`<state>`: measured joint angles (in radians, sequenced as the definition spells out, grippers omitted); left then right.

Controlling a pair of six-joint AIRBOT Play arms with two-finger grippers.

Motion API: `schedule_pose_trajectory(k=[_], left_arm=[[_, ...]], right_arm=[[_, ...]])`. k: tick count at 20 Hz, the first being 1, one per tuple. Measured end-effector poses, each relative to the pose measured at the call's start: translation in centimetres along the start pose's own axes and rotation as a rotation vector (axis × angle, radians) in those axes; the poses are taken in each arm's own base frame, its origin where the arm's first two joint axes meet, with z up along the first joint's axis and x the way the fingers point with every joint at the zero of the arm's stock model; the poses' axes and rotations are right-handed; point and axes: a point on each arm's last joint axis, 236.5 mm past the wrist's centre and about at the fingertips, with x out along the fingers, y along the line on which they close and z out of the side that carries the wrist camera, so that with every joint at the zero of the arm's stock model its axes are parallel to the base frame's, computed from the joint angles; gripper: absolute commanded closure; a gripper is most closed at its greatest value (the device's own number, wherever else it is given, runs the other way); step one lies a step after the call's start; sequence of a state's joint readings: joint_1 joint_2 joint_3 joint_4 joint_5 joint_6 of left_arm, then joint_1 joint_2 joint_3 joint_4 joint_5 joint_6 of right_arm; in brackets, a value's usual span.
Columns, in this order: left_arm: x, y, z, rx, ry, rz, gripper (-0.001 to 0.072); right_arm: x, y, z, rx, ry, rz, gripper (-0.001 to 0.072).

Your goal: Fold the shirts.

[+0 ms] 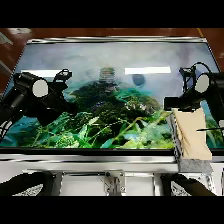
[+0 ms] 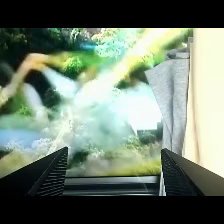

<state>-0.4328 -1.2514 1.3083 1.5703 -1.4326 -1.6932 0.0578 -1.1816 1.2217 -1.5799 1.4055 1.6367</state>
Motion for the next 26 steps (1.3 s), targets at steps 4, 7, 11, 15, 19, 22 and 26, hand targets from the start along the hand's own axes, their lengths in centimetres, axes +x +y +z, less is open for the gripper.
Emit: schedule_pose_trajectory(k=[4,7,11,15,19,22,26], left_arm=[[0.0,0.0,0.0,0.000,0.000,0.000,-0.0001],[0.0,0.0,0.0,0.000,0.000,0.000,-0.0001],[0.0,0.0,0.0,0.000,0.000,0.000,-0.0001],[0.0,-0.1,0.6,0.000,-0.024,-0.003,-0.0001],[-0.2,-0.5,3.8,0.000,-0.159,-0.020,-0.0001],[-0.4,0.0,6.8,-0.003,-0.276,-0.013,-0.0003],[-0.6,7.8,9.8,-0.091,-0.331,0.132,-0.0011]], right_arm=[[0.0,0.0,0.0,0.000,0.000,0.000,0.0018],[0.0,0.0,0.0,0.000,0.001,0.000,0.0018],[0.0,0.1,0.0,0.001,-0.001,0.002,0.0018],[0.0,0.1,0.2,0.001,-0.008,0.006,0.0018],[0.0,0.3,0.9,0.002,-0.037,0.014,0.0018],[-0.1,0.7,1.6,0.005,-0.066,0.030,0.0018],[-0.1,1.8,1.9,0.015,-0.081,0.076,0.0018]])
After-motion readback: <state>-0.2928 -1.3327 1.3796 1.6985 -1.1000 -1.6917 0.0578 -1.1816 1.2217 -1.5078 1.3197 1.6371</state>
